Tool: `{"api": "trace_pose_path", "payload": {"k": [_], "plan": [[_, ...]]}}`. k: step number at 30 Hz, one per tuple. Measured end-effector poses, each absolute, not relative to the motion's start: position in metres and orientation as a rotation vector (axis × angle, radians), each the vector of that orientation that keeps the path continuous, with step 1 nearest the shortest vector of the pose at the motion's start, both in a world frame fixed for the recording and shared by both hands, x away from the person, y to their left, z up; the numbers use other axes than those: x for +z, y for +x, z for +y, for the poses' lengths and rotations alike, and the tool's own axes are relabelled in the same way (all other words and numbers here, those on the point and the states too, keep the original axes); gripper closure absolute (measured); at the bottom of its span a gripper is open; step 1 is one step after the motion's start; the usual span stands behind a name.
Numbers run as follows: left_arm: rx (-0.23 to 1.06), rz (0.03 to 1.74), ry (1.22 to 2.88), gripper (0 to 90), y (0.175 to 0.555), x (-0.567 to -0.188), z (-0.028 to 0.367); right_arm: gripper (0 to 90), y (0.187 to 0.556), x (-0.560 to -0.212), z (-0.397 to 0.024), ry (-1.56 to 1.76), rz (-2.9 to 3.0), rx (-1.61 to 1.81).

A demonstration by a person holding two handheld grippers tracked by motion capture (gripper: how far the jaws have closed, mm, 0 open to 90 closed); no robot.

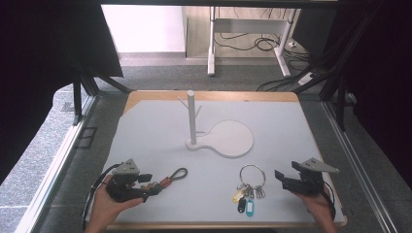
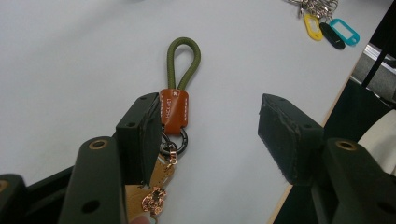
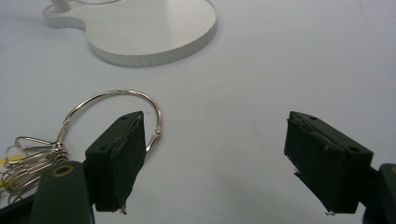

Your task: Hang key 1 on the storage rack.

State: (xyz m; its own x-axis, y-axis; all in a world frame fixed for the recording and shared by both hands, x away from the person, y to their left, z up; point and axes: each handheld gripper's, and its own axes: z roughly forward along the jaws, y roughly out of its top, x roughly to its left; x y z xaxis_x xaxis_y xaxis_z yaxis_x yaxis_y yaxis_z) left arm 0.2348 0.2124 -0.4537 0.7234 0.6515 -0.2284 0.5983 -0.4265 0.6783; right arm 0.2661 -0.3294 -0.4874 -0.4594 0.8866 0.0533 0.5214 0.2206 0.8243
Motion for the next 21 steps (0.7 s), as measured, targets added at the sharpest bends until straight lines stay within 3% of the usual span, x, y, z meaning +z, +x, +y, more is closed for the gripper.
{"api": "trace_pose_path", "payload": {"k": [8, 21], "plan": [[0.113, 0.965, 2.193, 40.3, 0.247, -0.444, 0.207, 23.2, 0.27, -0.486, -0.334, 1.258, 2.099, 1.129], [0.049, 0.955, 2.371, 42.7, 0.27, -0.439, 0.181, 24.5, 0.257, -0.487, -0.342, 1.303, 2.063, 1.094]]}}
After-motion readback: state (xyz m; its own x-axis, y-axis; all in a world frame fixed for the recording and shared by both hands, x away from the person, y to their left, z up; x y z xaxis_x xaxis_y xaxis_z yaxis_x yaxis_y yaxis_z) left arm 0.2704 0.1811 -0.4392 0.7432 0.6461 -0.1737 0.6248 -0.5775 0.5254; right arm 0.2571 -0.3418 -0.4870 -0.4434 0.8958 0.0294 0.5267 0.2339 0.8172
